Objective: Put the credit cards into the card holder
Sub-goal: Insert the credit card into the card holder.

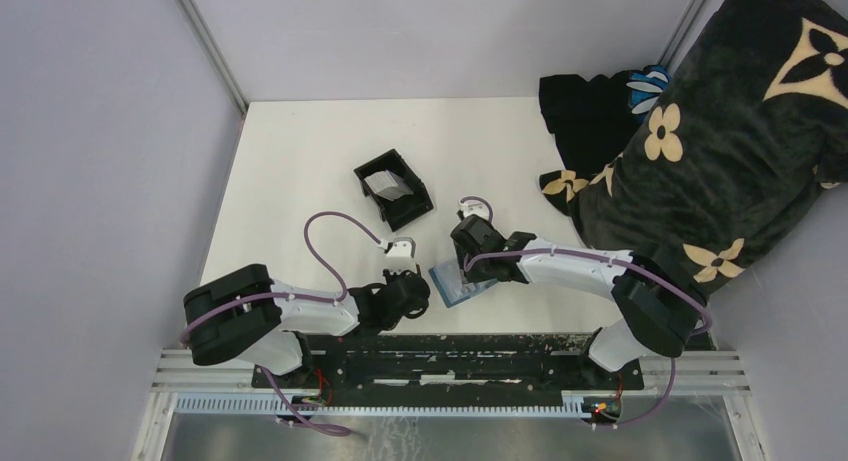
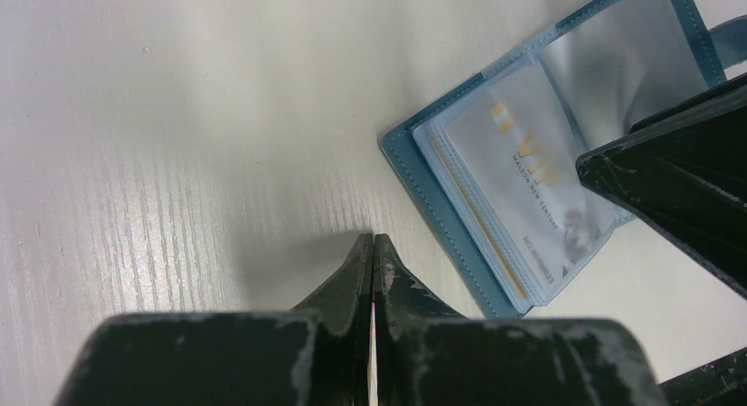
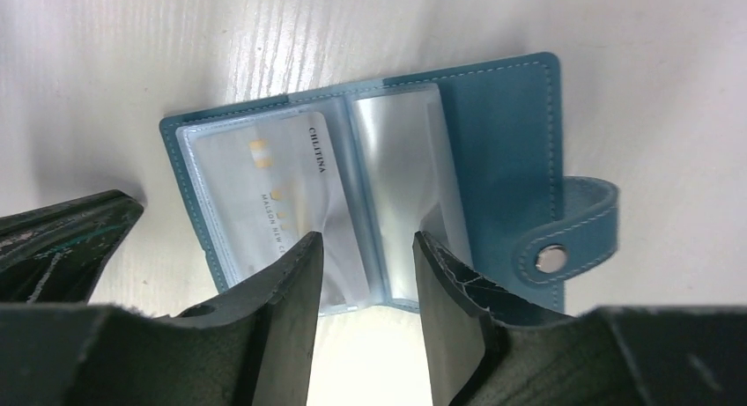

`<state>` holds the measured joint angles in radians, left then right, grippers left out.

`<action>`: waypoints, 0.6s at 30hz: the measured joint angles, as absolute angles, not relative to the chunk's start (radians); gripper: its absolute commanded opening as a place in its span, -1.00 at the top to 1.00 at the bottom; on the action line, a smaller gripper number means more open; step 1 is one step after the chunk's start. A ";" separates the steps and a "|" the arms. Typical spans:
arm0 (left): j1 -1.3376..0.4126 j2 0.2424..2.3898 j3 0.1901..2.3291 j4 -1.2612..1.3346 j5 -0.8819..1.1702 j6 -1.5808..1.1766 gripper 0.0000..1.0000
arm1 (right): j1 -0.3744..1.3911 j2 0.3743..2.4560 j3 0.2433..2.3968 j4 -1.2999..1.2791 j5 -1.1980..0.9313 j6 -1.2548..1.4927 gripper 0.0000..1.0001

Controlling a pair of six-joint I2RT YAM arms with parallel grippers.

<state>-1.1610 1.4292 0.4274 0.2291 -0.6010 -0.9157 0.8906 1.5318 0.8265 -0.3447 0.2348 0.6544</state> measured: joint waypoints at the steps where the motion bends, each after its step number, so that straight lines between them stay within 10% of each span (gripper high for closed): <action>1: -1.161 1.429 0.427 0.229 -0.601 -0.916 0.94 | 0.891 1.530 0.836 -0.361 0.246 0.645 0.02; 18: -1.161 1.429 0.426 0.235 -0.601 -0.916 0.94 | 0.944 1.462 0.900 -0.454 0.289 0.551 -0.05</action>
